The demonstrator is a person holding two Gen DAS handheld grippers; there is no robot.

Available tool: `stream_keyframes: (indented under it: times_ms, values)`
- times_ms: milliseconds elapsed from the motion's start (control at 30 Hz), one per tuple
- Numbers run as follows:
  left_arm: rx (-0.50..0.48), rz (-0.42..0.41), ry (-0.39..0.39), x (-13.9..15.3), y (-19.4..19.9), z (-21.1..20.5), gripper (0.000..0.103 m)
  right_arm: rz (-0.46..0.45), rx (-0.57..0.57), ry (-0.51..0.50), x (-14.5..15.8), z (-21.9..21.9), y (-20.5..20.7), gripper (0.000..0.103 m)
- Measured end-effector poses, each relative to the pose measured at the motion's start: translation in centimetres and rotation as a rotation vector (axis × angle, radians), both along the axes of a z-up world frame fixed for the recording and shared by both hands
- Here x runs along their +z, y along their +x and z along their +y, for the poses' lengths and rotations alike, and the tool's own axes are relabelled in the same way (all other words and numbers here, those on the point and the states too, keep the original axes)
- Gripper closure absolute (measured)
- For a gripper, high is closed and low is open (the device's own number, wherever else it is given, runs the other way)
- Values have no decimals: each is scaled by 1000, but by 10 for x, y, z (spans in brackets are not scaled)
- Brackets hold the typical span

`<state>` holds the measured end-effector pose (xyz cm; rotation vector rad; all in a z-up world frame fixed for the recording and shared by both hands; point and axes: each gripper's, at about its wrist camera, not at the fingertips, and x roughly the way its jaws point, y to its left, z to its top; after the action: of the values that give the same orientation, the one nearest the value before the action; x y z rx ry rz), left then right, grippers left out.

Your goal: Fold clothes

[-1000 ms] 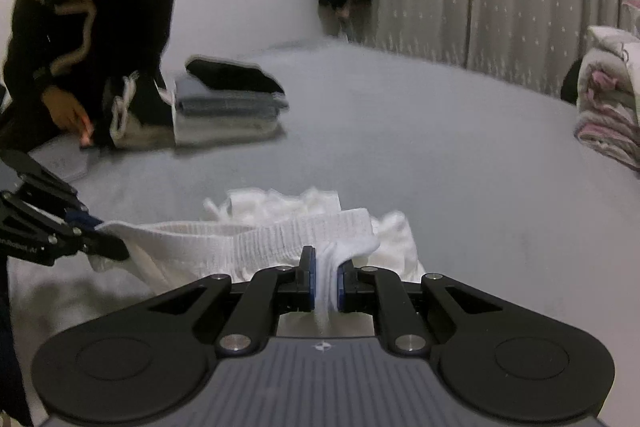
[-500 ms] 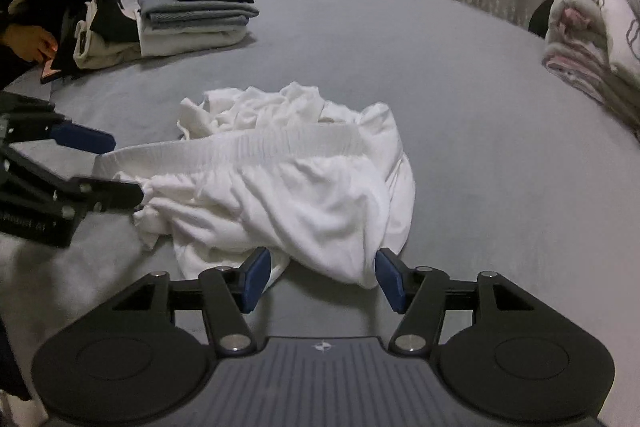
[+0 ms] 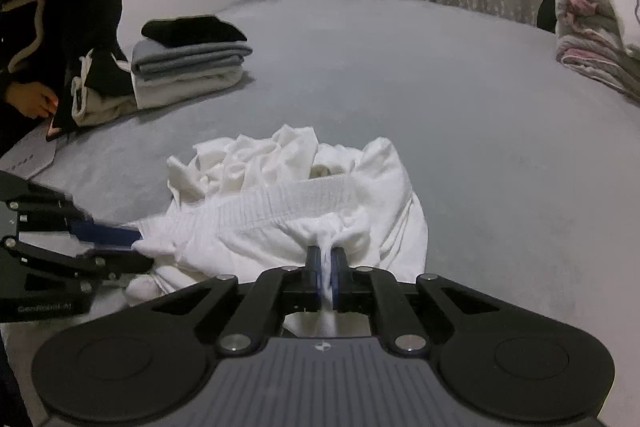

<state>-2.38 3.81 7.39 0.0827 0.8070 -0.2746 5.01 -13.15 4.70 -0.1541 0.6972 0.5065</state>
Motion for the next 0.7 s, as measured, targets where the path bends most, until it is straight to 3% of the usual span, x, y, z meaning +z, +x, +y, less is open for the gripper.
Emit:
stream_keyframes:
  times_ms: [133,267,367,400,433,500,633,700]
  values:
    - [-7,-19,-61,13,-3,6,96,-177,-32,-29,26,-6,-17,96]
    - [-144,-60,-165,35,-14,11,96,-356,-50,-40,54,-16,-39,96]
    - [-216,-75,-133,37,-24,0,90,-457,-42,-27,71,-23,-58,96]
    - [-215,-66,-114,34,-24,-3,71,-457,-35,-24,74,-27,-61,96]
    - [-204,-53,-98,30,-23,-6,42,-457,-28,-21,76,-30,-64,96]
    - [-175,-17,-86,21,-18,-8,38,-385,-9,-49,73,-36,-61,96]
    - [-164,39,-81,7,-11,-15,37,-103,6,-145,37,-46,-35,95]
    - [-187,38,-56,4,-14,-25,37,-70,-5,-167,28,-49,-28,92]
